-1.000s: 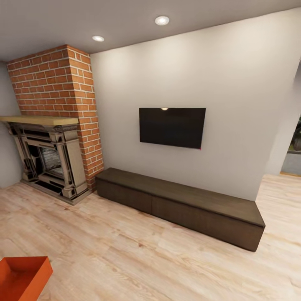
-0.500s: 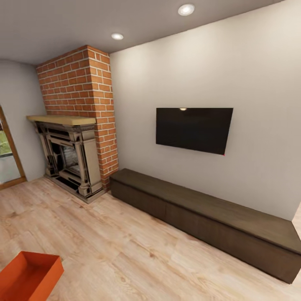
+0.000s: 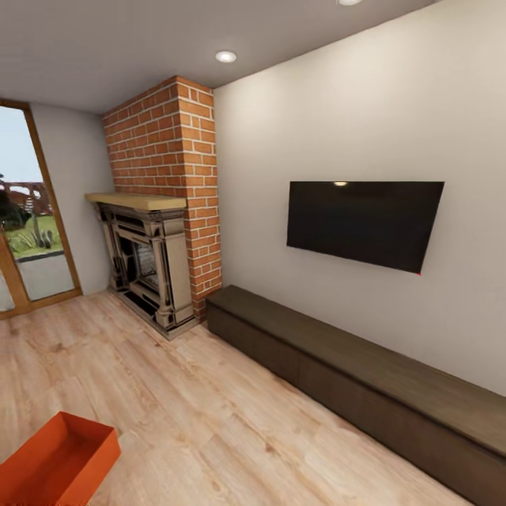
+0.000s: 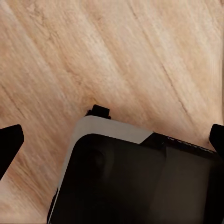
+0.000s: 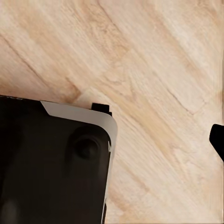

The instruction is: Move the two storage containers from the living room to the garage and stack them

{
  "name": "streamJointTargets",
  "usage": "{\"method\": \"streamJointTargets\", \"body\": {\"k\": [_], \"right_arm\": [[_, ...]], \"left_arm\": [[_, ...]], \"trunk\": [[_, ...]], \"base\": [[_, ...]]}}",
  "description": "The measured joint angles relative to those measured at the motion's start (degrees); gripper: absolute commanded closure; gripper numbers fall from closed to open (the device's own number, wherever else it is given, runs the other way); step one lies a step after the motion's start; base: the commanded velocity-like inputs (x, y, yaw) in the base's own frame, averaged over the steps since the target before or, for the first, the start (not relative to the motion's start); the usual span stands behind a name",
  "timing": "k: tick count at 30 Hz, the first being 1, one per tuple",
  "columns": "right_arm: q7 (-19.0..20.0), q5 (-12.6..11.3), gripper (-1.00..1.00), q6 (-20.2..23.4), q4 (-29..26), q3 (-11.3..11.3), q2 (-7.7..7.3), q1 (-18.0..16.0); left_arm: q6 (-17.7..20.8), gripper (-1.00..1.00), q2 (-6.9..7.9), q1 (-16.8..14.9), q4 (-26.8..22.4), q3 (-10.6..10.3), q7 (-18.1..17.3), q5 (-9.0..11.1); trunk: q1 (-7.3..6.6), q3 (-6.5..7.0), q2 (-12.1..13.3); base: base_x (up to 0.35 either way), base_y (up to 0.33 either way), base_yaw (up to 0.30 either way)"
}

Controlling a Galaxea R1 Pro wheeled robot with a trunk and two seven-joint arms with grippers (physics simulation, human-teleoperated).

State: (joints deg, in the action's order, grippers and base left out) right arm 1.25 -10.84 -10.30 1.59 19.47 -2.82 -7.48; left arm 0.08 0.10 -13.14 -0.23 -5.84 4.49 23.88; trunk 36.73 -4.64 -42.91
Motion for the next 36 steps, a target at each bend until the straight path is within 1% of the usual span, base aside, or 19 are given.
{"method": "streamJointTargets", "body": {"k": [9,15,36], "right_arm": [[0.02,0.18,-1.00,0.01,0.00,0.01,0.00,0.00],[0.08,0.38,-1.00,0.02,0.00,0.15,0.00,0.00],[0.18,0.80,-1.00,0.02,0.00,0.63,0.00,0.00]], "left_arm": [[-0.01,-1.00,0.00,0.00,0.05,0.00,0.00,0.06],[0.00,-1.00,0.00,0.00,0.00,0.00,0.01,0.17],[-0.08,-1.00,0.00,-0.01,-0.01,0.00,0.01,0.36]], "trunk": [[0.00,0.00,0.00],[0.01,0.00,0.00],[0.02,0.00,0.02]], "base": [[0.232,-0.162,0.270],[0.155,-0.080,0.270],[0.013,-0.003,0.270]]}}
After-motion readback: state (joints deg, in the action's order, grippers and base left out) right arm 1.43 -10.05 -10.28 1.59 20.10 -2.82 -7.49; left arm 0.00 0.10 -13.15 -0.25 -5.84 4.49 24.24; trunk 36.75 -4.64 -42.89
